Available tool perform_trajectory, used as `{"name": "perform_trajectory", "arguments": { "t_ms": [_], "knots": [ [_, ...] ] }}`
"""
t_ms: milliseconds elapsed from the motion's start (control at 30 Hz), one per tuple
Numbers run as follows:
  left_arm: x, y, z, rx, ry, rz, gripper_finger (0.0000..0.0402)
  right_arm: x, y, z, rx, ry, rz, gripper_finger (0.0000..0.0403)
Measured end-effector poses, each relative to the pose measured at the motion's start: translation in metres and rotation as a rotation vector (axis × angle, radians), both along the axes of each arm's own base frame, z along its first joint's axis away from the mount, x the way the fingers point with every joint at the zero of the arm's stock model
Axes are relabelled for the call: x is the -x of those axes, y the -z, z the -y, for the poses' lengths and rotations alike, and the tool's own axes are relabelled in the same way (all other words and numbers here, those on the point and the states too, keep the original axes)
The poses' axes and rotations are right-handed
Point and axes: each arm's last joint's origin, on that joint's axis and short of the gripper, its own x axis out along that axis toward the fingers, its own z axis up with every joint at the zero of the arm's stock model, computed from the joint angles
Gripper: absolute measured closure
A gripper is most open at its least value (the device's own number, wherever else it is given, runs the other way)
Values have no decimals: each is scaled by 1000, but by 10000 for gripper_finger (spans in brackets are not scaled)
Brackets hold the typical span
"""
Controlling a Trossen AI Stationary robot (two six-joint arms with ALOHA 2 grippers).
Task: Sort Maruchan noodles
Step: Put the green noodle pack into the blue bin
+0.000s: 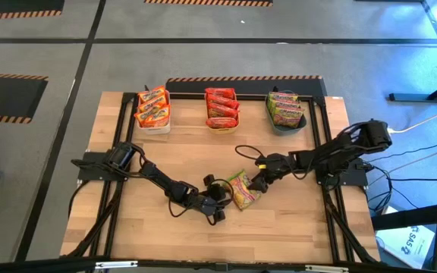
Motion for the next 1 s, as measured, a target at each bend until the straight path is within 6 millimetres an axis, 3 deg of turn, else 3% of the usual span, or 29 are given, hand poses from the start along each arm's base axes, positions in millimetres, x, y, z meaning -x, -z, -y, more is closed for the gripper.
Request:
{"name": "perform_trajectory", "arguments": {
  "t_ms": [233, 1000],
  "knots": [
    [-2, 0, -4, 6, -10, 9, 243, -7, 0, -1, -55, 4, 54, 93],
    [-2, 0, -3, 2, -3, 5, 243, -15, 1, -9, 7, 13, 63, 159]
  ]
}}
